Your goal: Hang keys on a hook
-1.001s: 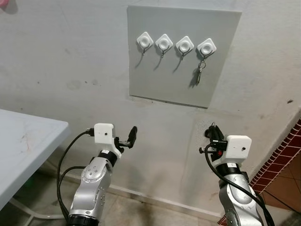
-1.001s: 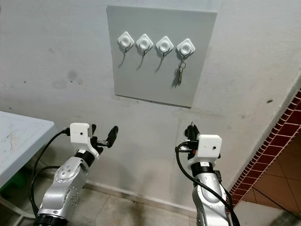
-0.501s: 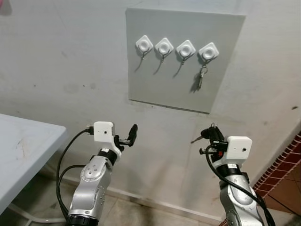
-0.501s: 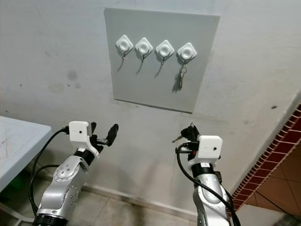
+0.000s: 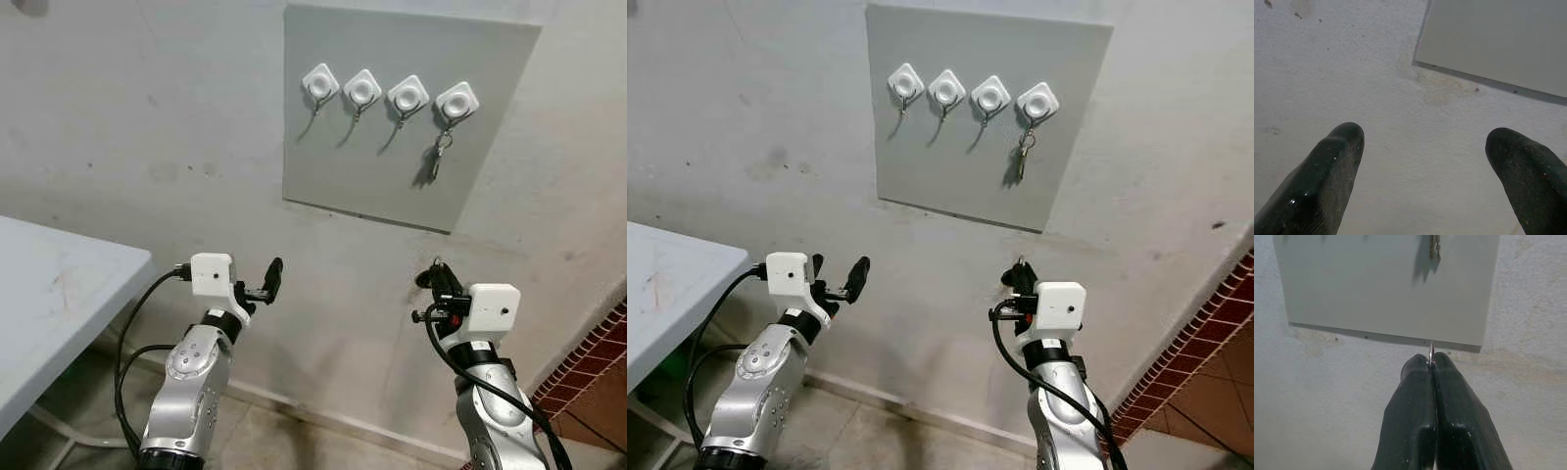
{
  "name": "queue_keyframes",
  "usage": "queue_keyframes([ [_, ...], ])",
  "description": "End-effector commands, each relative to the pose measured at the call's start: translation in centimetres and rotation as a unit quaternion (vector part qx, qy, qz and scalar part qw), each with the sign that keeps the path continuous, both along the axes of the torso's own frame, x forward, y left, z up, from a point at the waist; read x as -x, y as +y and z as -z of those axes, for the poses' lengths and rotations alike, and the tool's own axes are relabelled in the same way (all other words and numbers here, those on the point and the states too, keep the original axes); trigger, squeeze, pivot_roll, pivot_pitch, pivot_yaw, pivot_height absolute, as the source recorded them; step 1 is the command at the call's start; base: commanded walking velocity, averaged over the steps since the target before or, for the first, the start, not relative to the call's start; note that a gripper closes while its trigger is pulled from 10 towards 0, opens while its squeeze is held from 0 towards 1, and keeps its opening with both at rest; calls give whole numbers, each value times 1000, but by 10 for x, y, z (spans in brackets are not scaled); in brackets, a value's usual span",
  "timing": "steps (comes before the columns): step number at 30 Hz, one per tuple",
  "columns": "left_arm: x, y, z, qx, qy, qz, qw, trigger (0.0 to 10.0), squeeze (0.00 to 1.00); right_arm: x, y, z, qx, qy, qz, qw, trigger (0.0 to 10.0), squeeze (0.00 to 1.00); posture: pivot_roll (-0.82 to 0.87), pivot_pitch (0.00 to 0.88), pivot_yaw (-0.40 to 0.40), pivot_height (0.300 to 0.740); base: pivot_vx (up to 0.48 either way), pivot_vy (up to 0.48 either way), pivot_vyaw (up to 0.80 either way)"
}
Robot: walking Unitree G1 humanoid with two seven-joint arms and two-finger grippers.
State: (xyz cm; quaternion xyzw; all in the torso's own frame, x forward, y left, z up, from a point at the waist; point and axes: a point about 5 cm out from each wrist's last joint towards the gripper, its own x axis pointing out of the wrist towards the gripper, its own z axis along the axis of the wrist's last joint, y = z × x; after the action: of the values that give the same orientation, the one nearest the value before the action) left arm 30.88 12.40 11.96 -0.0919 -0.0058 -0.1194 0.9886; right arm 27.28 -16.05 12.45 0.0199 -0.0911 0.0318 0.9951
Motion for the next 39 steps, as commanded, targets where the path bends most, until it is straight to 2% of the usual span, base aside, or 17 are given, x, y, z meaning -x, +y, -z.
queue_keyframes([
  [1,0,0,-6,-1,-11,4,1000,10000,0,0,-1,-7,1,-13,-1,1000,10000,0,-8,9,-22,740,0,0,0],
  [5,0,-2,-9,-2,-17,16,1000,10000,0,-1,0,-9,0,-15,-4,1000,10000,0,-6,11,-24,740,0,0,0],
  [9,3,-15,-19,-13,-38,68,997,10000,0,-3,2,-12,-1,-21,-15,1000,10000,0,-3,15,-27,740,0,0,0],
  [11,5,-26,-28,-36,-59,111,991,10000,0,-5,6,-17,-7,-28,-35,999,10000,0,-2,17,-28,740,0,0,0],
  [15,8,-41,-45,-43,-91,169,980,10000,0,-14,17,-31,-9,-52,-91,994,10000,0,-4,22,-27,740,0,0,0],
  [16,7,-44,-53,-42,-101,184,977,10000,0,-21,20,-39,-8,-64,-107,992,10000,0,-6,24,-25,740,0,0,0],
  [23,1,-43,-73,-30,-119,205,971,10000,0,-44,27,-64,1,-95,-166,981,10000,0,-6,27,-23,740,0,0,0],
  [30,-2,-43,-81,-35,-129,208,969,10000,0,-63,35,-85,5,-121,-190,974,10000,0,-3,22,-23,740,0,0,0],
  [39,-4,-44,-92,-26,-140,202,969,10000,0,-86,35,-109,-41,-147,-187,970,10000,0,-2,8,-24,740,0,0,0],
])
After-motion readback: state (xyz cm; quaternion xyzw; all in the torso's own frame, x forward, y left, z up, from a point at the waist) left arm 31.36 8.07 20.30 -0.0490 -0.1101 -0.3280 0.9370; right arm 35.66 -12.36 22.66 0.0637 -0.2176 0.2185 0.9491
